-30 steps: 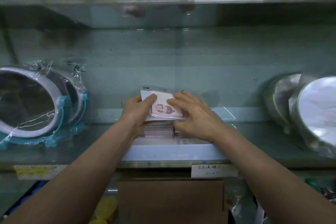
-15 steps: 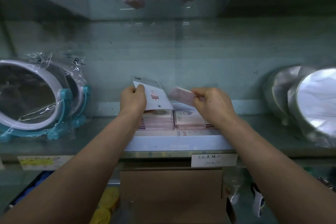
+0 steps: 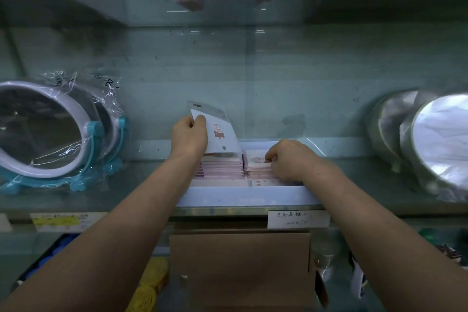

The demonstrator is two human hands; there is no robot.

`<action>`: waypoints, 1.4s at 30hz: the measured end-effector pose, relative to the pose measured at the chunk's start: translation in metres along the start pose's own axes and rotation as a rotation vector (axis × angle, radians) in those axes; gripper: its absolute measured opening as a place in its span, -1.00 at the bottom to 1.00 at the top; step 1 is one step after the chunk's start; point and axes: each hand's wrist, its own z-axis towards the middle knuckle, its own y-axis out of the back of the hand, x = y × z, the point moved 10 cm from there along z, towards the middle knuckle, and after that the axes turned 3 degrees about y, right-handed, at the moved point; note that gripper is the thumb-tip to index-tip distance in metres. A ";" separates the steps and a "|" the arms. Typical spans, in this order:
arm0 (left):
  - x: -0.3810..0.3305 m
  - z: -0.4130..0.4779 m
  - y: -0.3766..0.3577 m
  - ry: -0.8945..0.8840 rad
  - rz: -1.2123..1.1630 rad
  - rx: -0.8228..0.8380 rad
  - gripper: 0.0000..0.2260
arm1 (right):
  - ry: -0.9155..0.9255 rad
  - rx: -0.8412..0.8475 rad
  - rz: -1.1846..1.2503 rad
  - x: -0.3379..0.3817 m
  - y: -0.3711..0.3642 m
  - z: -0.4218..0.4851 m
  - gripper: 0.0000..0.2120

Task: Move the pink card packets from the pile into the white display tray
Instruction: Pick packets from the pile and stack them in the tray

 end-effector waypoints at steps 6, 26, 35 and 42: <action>-0.006 -0.009 -0.022 -0.040 -0.026 0.179 -0.90 | 0.044 -0.337 0.362 0.009 0.045 -0.012 -0.75; 0.011 -0.052 -0.067 0.289 0.079 0.633 -0.61 | 0.171 -0.141 0.814 0.010 0.072 -0.021 -0.79; 0.022 -0.054 -0.059 0.167 0.487 0.540 -0.90 | 0.212 0.128 0.329 0.017 0.046 -0.037 -0.79; 0.034 -0.057 -0.059 0.233 0.649 0.612 -0.91 | 0.092 0.453 0.246 0.011 0.018 -0.056 -0.79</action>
